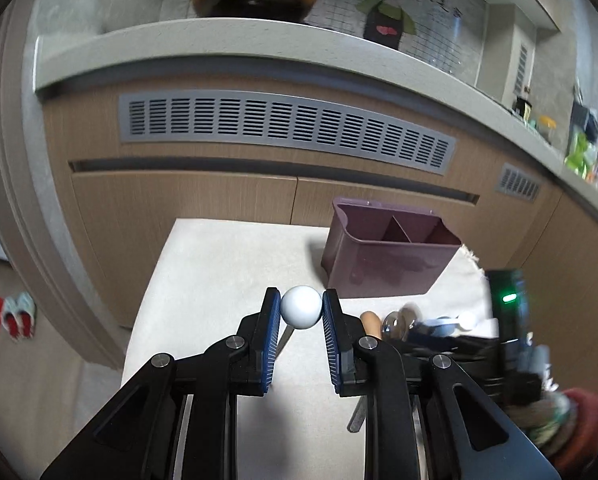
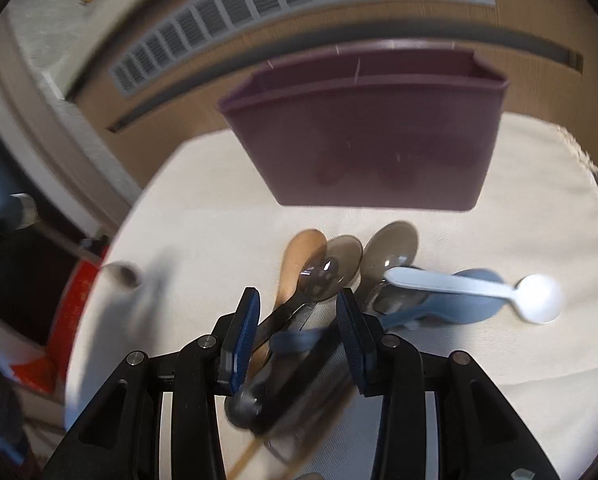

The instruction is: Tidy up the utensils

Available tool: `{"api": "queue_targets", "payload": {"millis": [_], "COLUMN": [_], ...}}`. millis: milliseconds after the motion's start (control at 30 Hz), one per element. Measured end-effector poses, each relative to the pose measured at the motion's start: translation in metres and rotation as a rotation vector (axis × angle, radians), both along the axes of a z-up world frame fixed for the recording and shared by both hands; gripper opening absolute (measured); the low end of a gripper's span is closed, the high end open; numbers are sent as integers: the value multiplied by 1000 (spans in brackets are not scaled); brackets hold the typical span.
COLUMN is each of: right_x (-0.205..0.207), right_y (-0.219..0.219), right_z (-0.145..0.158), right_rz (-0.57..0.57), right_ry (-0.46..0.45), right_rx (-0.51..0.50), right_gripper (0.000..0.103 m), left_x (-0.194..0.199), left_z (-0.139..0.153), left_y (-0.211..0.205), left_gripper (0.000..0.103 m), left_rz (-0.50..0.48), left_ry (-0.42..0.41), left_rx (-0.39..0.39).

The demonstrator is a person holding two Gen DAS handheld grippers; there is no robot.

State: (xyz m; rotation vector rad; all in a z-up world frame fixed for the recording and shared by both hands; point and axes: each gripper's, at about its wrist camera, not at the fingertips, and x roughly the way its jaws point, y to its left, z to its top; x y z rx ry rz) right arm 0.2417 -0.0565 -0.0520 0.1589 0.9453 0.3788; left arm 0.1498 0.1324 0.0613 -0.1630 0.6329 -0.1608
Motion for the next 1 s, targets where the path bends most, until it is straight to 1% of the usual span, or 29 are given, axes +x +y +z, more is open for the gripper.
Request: {"api": "queue_targets", "payload": {"millis": [33, 67, 167, 233, 300, 367, 400, 500, 633, 667, 800, 1000], "right_x": [6, 9, 24, 27, 27, 21, 15, 1, -16, -14, -31, -47], "right_y": [7, 12, 29, 42, 48, 45, 39, 17, -17, -22, -48, -75], "right_z": [-5, -6, -16, -17, -14, -5, 3, 22, 39, 42, 55, 77], "right_rz": [-19, -35, -45, -50, -21, 23, 54, 86, 111, 111, 99, 64], "right_ry": [17, 9, 37, -24, -45, -61, -78, -124, -125, -124, -164, -246], "right_rx": [-23, -39, -92, -191, -218, -187, -163, -122, -29, -18, 8, 12], "right_gripper": [37, 35, 37, 35, 26, 5, 5, 6, 4, 4, 4, 3], "left_x": [0, 0, 1, -1, -3, -6, -7, -8, -10, -10, -14, -9], "left_z": [1, 3, 5, 6, 8, 11, 12, 14, 17, 19, 29, 47], "left_y": [1, 4, 4, 2, -2, -7, -9, -21, -37, -42, -60, -83], "left_gripper": [22, 22, 22, 22, 22, 22, 22, 22, 22, 22, 22, 22], "left_rz": [2, 3, 4, 5, 0, -12, -17, -46, -75, -86, -123, -173], "left_ry": [-1, -4, -9, -10, -12, -14, -15, -11, 1, 6, -9, -29], "left_rx": [-7, -11, -19, -22, -28, -38, -41, -59, -75, -81, -81, -81]}}
